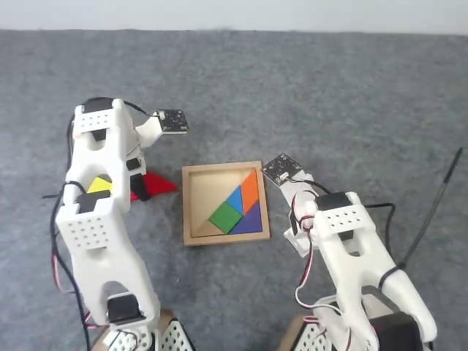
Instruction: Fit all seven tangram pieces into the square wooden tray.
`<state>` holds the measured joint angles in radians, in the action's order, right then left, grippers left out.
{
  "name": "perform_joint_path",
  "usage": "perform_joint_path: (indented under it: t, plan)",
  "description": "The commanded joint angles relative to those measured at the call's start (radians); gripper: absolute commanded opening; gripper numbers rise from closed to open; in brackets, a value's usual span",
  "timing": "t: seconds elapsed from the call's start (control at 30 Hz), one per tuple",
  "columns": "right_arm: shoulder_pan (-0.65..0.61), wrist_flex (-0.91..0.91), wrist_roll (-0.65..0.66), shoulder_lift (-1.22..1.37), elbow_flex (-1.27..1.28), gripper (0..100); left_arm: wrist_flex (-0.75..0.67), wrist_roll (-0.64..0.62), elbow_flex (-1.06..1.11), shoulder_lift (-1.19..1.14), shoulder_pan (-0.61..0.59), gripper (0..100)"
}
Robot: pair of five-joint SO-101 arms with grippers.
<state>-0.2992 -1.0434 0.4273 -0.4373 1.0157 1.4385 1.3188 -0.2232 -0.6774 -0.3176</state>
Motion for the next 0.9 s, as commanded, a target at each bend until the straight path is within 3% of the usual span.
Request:
perform_joint_path:
  t: [0.0, 0.37, 0.87]
  plan:
    - [0.007, 0.013, 0.006, -0.042, -0.003, 6.6, 0.006, -0.017, -0.038, 0.005, -0.012, 24]
    - [0.008, 0.013, 0.005, -0.042, -0.003, 6.6, 0.095, -0.017, -0.030, 0.126, -0.006, 23]
    - [0.012, 0.013, 0.003, -0.042, -0.003, 6.6, 0.212, -0.017, -0.021, 0.163, 0.015, 16]
